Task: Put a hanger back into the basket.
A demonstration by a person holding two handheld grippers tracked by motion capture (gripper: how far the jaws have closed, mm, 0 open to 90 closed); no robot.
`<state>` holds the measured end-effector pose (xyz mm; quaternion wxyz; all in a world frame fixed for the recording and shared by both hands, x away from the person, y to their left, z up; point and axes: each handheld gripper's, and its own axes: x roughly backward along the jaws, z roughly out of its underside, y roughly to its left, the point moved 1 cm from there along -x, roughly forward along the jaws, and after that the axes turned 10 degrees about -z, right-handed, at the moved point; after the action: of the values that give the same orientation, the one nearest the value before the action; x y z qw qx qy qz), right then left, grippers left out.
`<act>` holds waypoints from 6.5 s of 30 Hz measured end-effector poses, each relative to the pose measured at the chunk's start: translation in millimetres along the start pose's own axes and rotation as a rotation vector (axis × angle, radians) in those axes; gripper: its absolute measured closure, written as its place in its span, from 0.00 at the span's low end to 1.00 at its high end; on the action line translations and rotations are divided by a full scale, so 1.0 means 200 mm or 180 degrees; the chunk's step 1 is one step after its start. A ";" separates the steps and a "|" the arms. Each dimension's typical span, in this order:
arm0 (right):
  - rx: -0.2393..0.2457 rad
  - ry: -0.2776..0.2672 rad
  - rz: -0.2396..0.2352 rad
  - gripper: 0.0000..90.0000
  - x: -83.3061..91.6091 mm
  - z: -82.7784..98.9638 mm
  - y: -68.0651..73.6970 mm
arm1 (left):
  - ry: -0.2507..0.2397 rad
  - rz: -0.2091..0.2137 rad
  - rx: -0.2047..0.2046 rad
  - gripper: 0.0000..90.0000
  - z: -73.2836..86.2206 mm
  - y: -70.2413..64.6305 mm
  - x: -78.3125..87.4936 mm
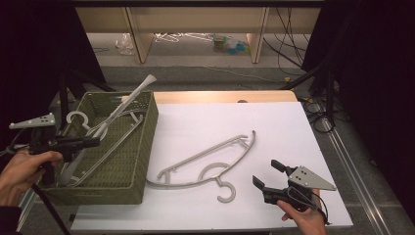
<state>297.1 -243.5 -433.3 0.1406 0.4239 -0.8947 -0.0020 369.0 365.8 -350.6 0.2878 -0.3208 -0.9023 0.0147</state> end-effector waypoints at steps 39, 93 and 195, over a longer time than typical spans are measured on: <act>-0.0004 0.0035 0.0011 0.19 0.00 0.00 0.00 | 0.0881 -0.0380 0.0280 0.89 0.13 0.11 -0.18; 0.0030 0.0035 0.0016 0.19 0.00 0.00 0.00 | 0.0235 -0.1169 -0.0428 0.39 0.01 -0.43 -0.17; 0.0086 0.0006 -0.0072 0.18 0.00 -0.01 0.02 | 0.1632 -0.0128 -0.1506 0.65 0.30 -1.06 -1.20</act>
<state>295.4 -241.3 -430.2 0.1356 0.4359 -0.8897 0.0089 368.0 66.2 -479.5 0.4229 -0.3541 -0.7852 -0.2816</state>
